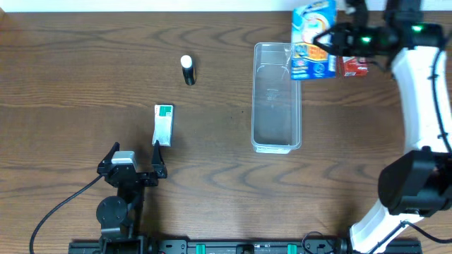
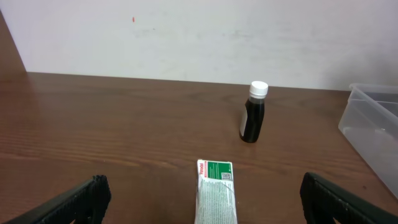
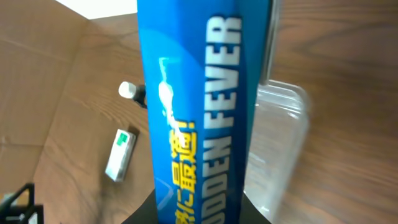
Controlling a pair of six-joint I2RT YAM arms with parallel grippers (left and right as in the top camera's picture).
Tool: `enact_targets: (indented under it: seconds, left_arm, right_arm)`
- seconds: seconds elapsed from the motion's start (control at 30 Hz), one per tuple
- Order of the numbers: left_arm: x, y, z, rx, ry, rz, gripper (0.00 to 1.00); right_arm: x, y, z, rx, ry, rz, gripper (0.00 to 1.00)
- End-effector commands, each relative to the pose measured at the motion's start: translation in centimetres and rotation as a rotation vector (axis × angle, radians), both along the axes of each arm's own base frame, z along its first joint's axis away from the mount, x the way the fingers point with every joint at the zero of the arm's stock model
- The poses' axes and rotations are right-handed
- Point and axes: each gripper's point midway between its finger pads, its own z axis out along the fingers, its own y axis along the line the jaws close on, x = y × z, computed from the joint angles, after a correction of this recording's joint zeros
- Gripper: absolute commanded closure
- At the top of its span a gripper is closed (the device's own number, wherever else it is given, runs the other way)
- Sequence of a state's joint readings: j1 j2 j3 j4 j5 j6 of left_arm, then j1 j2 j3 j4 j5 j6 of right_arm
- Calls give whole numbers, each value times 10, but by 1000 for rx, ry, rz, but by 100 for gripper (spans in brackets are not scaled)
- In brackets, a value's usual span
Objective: Pack container
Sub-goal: 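Lift the blue box with the right gripper over the clear container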
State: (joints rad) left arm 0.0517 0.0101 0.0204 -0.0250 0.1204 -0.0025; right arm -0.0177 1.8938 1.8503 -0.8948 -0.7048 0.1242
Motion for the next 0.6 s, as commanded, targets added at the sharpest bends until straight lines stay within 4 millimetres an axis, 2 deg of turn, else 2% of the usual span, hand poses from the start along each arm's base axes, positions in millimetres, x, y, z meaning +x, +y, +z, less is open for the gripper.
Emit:
enact_targets:
  seconds: [0.0,0.17,0.4,0.57]
  left_arm:
    - [-1,0,-15,2,45,-5,2]
    - [-1,0,-15,2,45,-5,2]
    - [-1,0,-15,2,44,-5,2]
    - [-1,0,-15,2,44,-5,2]
  right_arm:
    - [3,22,0,1,54,-79,81]
    - [6,37,-15,-78,94,-165,81]
    - [7,47,-31,-169,101,-200,82]
    - [9,55,-56,-278,115,-221,81]
